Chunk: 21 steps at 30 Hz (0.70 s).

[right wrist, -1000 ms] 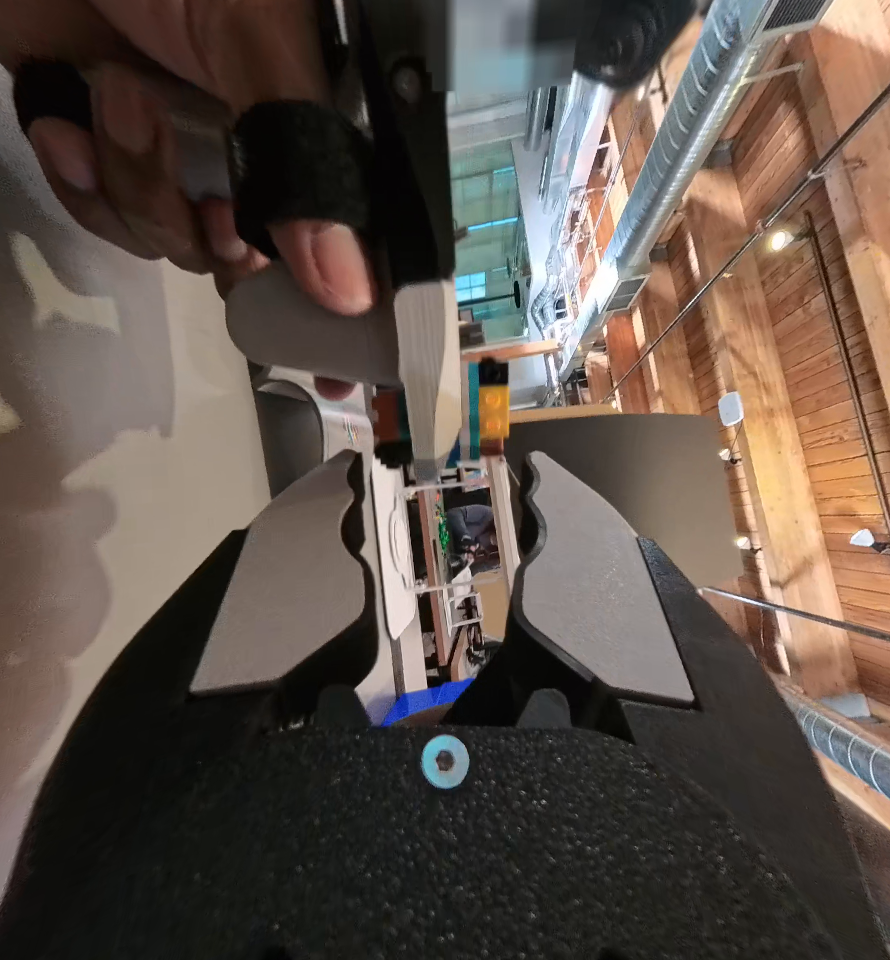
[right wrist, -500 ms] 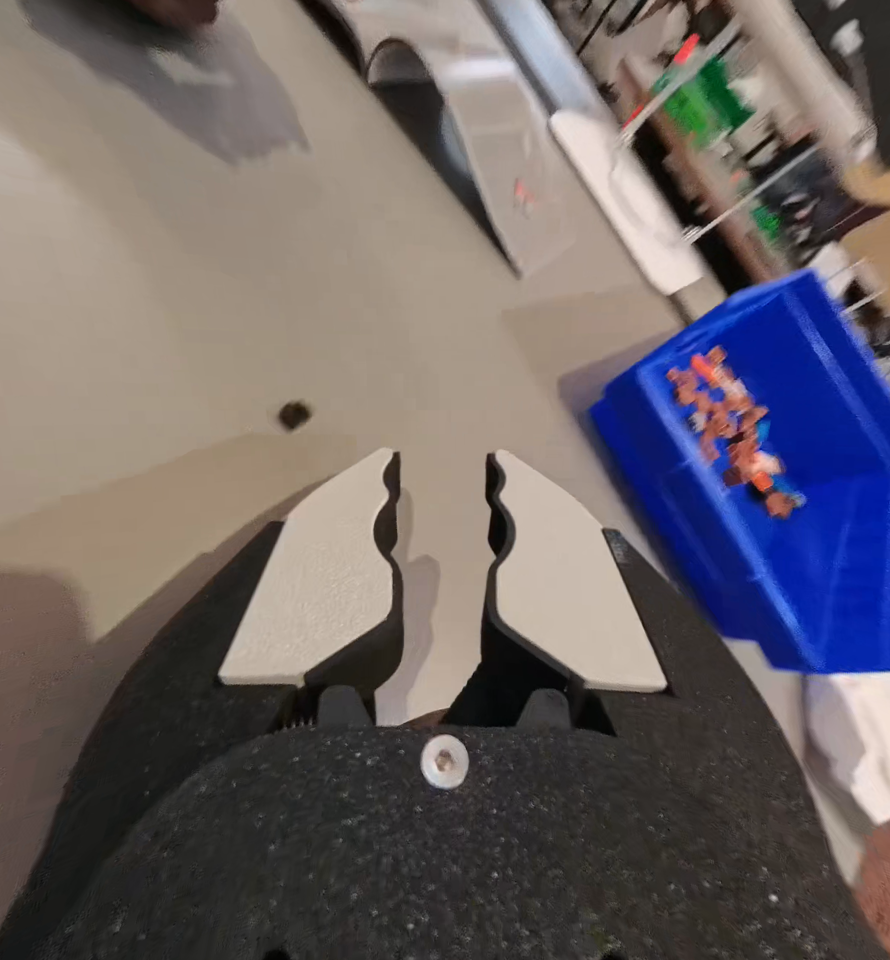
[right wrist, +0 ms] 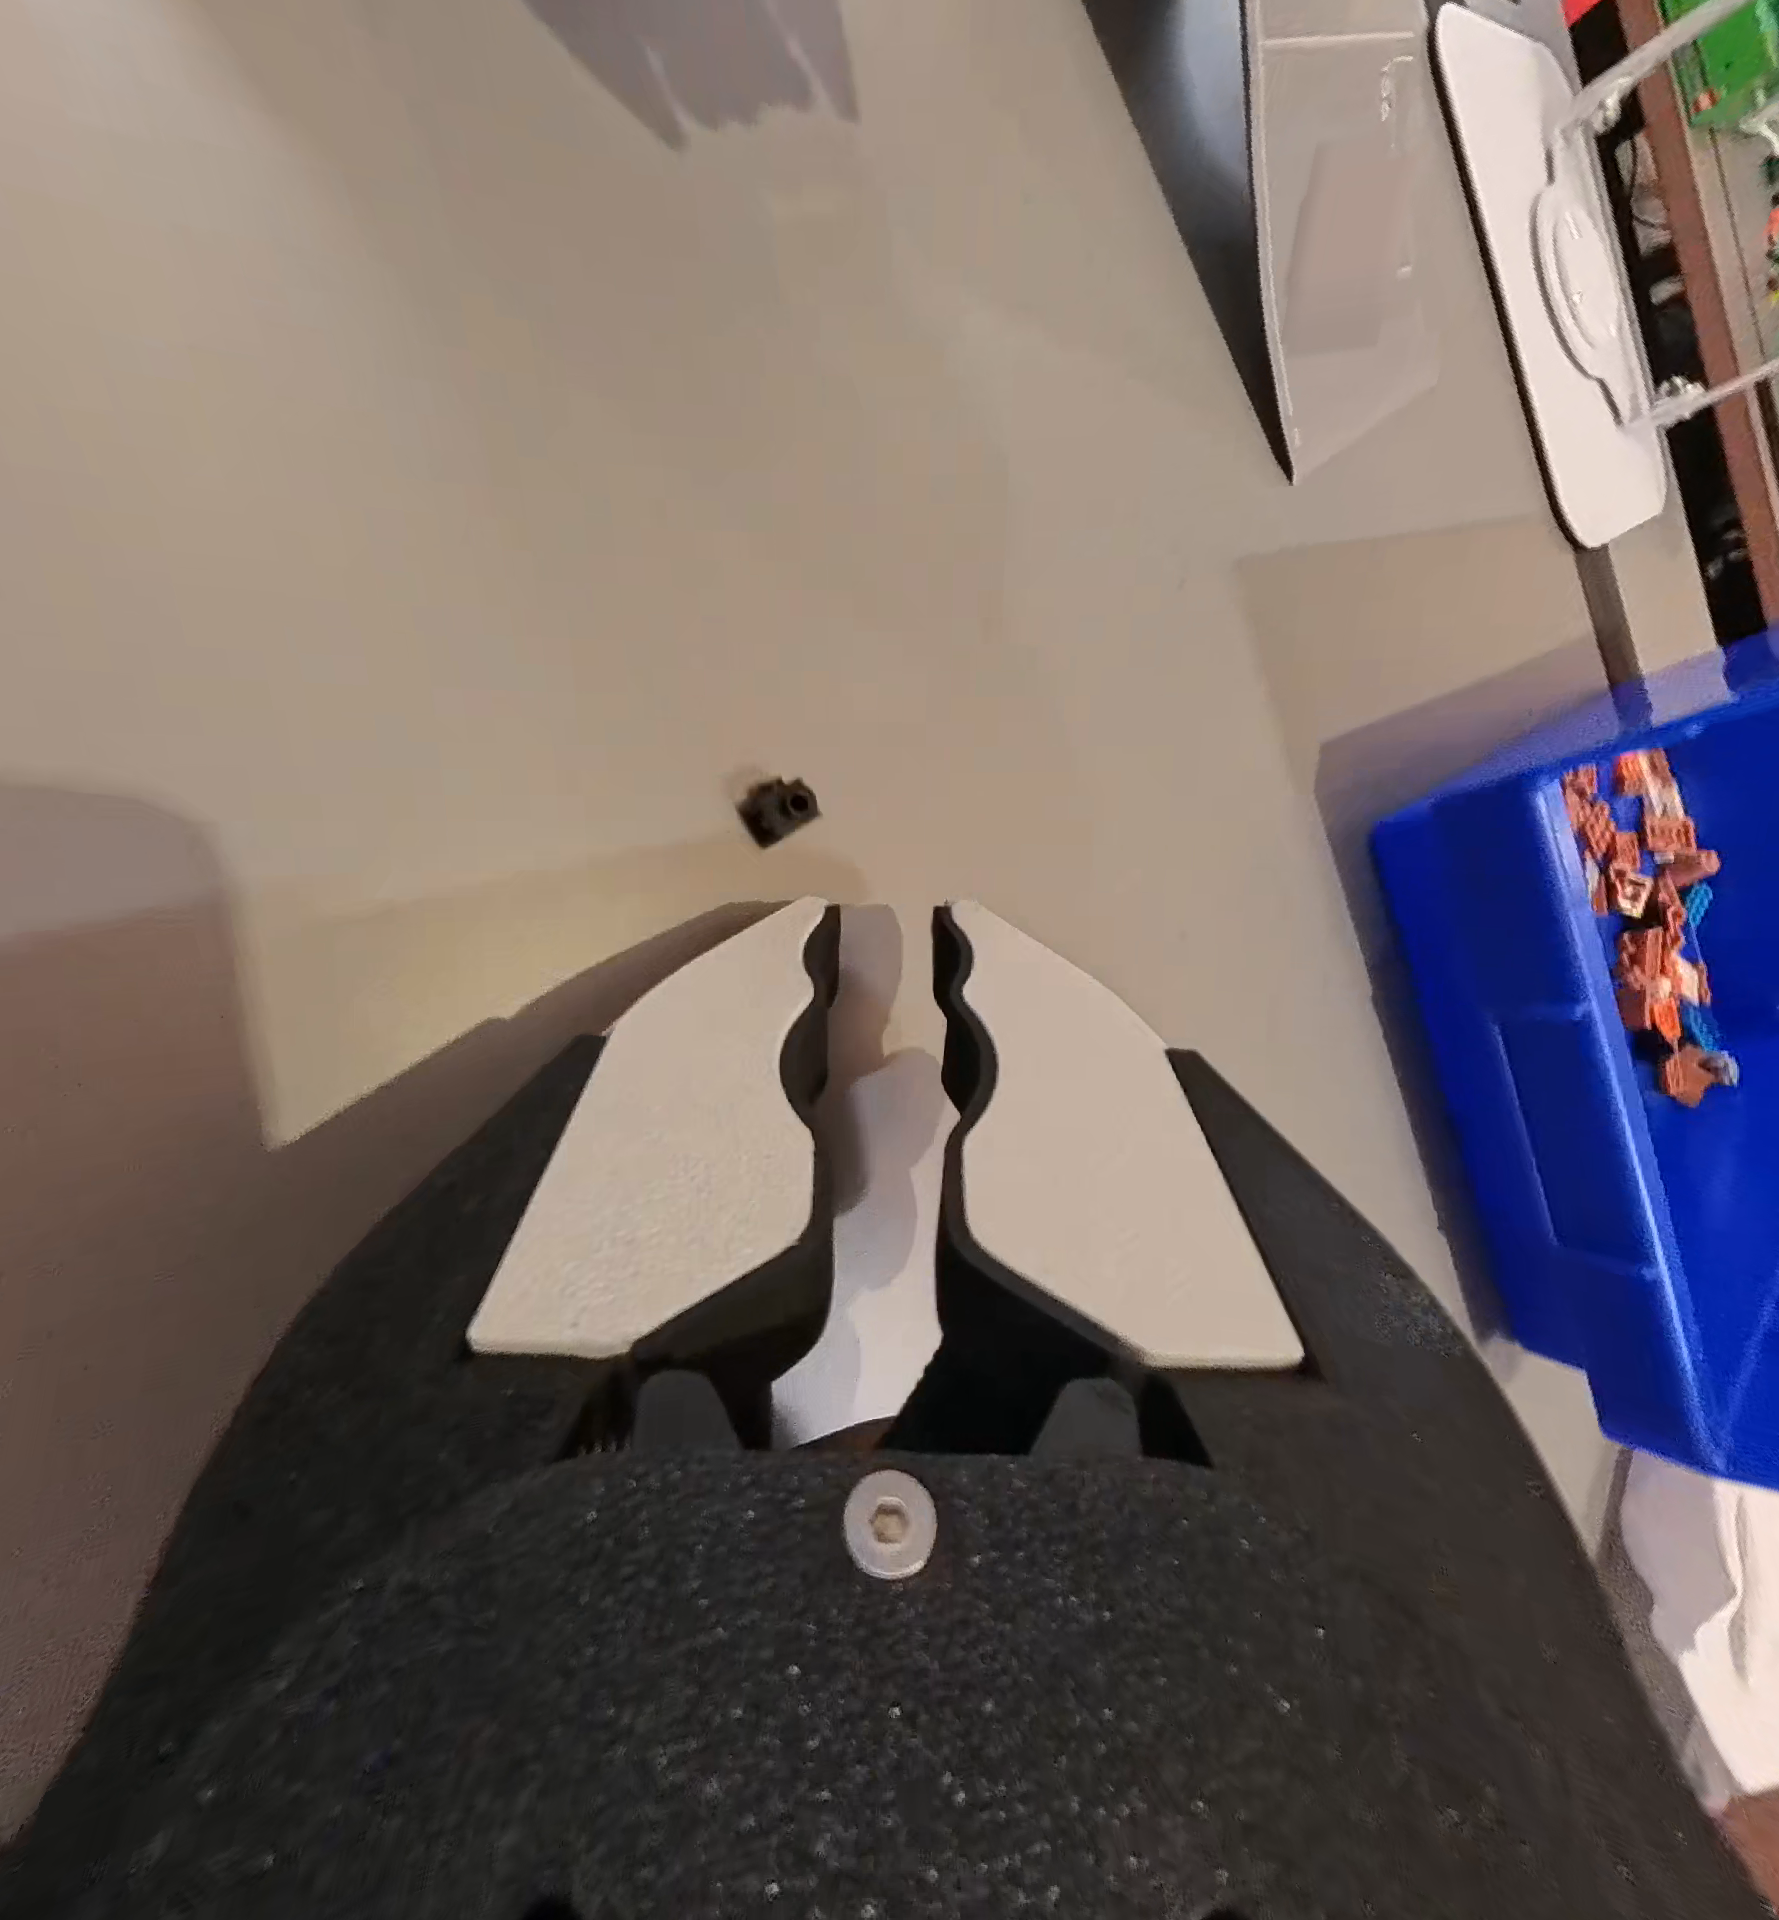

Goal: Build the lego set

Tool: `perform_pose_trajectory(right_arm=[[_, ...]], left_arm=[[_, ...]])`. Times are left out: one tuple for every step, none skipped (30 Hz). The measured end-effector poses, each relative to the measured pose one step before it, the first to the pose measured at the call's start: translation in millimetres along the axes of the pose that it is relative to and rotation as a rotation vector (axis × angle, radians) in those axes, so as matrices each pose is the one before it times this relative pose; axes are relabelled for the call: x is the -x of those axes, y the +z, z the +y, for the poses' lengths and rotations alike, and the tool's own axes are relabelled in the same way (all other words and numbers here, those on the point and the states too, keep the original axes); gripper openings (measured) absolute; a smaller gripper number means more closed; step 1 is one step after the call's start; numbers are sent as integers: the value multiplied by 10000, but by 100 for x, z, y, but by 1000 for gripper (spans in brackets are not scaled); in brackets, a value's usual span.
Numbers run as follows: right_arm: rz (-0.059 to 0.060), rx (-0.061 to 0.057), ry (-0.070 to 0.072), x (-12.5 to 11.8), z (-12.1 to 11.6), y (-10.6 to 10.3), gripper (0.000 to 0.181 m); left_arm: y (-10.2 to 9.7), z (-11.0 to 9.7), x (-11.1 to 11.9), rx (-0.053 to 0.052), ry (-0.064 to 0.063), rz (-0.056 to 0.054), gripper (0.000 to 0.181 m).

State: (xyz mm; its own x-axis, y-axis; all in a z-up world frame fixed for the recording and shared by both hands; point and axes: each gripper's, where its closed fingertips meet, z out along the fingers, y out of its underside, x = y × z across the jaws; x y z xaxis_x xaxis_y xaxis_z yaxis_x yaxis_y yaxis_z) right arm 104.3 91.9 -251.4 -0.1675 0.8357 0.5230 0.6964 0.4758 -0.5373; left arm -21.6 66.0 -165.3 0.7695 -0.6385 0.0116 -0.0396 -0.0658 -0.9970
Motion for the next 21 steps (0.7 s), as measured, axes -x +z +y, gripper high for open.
perform_pose_trajectory(right_arm=[[-100,-50,-125,125,-326,196,17],[-73,-12,-130,169,-310,205,17],[-30,13,-150,150,-281,219,17],[52,0,-159,45,-319,186,17],[35,6,-139,58,-302,172,17],[16,-18,-104,64,-311,129,18],[-6,-53,-77,93,-339,108,19],[-31,-79,-64,108,-324,97,21],[-74,-67,-59,127,-257,54,22],[-99,-58,-68,116,-214,25,22],[-121,-48,-102,89,-144,-12,24],[-115,-50,-136,4,-102,-46,24],[-122,-76,-144,-72,-105,-75,24],[-186,-114,-146,-74,-115,-97,24],[-279,-123,-170,20,-112,-94,24],[-390,-89,-212,152,-73,-101,24],[-470,-57,-231,242,-41,-93,24],[-537,-32,-209,310,-27,-54,24],[-578,-3,-178,348,28,-20,24],[-452,46,-166,138,40,-1,24],[-282,76,-160,-110,26,-9,24]], left_arm=[[-4,-13,18,-11,-17,-1,41],[-4,-14,17,-11,-19,-1,41],[-7,-7,14,-6,-17,3,41],[-1,-8,9,-6,-12,3,41],[-2,-6,9,-4,-10,5,41],[-5,-2,-7,-2,-8,7,41],[0,1,0,1,-4,8,41],[-7,0,-13,0,1,5,41],[-4,-7,-7,-6,1,1,41],[-2,-8,2,-6,-4,2,41],[-6,1,18,1,-7,-1,41],[-3,6,5,5,-3,-5,41],[-2,4,6,3,2,-3,41],[9,9,6,7,6,-2,41],[5,16,17,13,13,-7,41],[-5,9,24,7,11,-12,41],[-13,-9,40,-7,-4,-5,41],[-22,-22,49,-18,-41,8,41],[-26,-34,40,-26,-75,30,41],[-43,-41,59,-31,-78,21,41],[-43,-36,32,-35,-68,25,41]])
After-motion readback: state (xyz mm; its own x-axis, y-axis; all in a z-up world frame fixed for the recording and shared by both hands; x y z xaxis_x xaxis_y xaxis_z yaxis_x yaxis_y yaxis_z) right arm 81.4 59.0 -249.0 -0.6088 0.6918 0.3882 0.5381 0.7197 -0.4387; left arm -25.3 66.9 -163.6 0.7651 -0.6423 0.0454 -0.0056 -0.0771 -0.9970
